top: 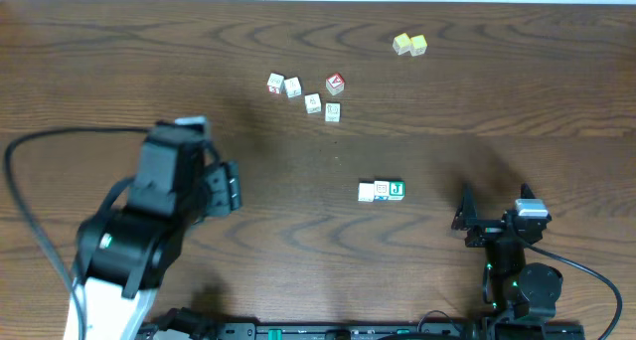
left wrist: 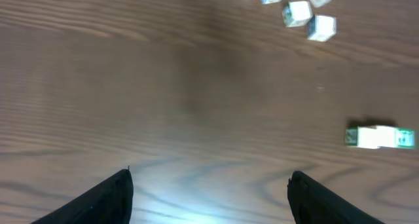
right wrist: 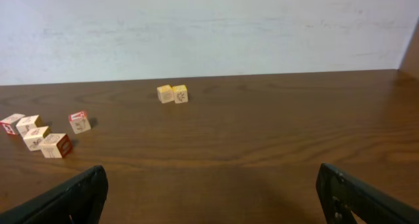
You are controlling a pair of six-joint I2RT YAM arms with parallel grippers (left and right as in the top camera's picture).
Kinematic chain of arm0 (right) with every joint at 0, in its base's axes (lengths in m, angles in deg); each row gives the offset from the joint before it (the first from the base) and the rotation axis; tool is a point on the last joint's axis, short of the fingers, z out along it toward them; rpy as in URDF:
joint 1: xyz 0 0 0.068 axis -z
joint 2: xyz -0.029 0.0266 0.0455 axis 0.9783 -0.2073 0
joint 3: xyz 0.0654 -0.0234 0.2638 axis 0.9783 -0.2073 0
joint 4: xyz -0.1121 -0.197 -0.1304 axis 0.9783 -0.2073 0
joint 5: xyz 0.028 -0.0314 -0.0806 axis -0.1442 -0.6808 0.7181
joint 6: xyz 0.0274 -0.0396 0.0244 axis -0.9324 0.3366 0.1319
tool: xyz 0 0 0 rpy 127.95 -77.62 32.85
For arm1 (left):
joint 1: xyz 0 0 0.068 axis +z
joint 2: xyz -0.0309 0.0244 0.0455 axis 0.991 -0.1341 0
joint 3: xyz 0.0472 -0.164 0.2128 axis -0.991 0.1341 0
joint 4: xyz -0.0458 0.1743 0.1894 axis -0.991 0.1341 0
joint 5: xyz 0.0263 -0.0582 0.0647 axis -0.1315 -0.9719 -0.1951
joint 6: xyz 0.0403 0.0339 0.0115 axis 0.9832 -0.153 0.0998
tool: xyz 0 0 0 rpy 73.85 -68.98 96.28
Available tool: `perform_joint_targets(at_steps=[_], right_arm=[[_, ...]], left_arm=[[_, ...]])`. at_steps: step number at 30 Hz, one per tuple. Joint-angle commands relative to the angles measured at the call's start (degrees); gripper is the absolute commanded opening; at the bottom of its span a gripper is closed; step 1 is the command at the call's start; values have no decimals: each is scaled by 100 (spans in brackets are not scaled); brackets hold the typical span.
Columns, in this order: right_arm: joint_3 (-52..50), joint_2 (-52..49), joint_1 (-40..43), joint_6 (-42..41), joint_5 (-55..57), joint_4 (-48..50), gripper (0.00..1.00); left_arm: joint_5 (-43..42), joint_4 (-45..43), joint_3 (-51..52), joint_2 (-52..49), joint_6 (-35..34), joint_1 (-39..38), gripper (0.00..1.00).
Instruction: Lift 3 blocks
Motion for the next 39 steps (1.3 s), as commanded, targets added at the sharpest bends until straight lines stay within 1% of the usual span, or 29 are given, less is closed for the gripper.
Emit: perform_joint_targets(at_steps=[1, 2, 5, 6, 8, 9, 10, 11, 13, 18, 21, 28, 32, 35, 39], right_arm=[[-9, 35, 66, 87, 48, -24, 99], [-9, 35, 66, 87, 48, -24, 99], [-9, 35, 66, 87, 48, -24, 99], [-9, 35, 66, 87, 48, -24, 99], [-9, 35, 66, 87, 48, -24, 99], [-9, 35, 66, 87, 50, -24, 99], [-9, 35, 66, 87, 48, -24, 99], [-9, 35, 66, 87, 48, -24, 99], [-9, 35, 66, 87, 48, -24, 99], [-9, 35, 66, 87, 50, -24, 99], [-9, 35, 66, 87, 50, -24, 99], [-9, 35, 66, 87, 48, -24, 99], [-9, 35, 66, 87, 50, -24, 99], [-9, 35, 66, 87, 50, -24, 99], [-9, 35, 66, 87, 50, -24, 99]], left_arm=[[-590, -413, 748, 717, 1211, 450, 76], [-787, -660, 1073, 1047, 1416, 621, 76], [-835, -1025, 1696, 1604, 1443, 894, 76], [-855, -1250, 2146, 2050, 1440, 1102, 76], [-879, -1462, 2603, 2592, 1421, 1360, 76], [-896, -1600, 2964, 3099, 1392, 1606, 76], [-896, -1635, 3060, 3241, 1390, 1670, 76], [-894, -1744, 3318, 3626, 1392, 1823, 76], [-894, -1980, 3565, 3943, 1390, 1891, 76], [-896, -3165, 4319, 4448, 1287, 1891, 76], [-896, -3720, 4763, 4728, 1224, 1891, 76], [-894, -5104, 5663, 5254, 693, 1888, 76], [-896, -5628, 6059, 5482, 286, 1888, 76], [-896, -5831, 6251, 5556, 90, 1888, 76], [-916, -6000, 6417, 5556, 20, 1884, 76]])
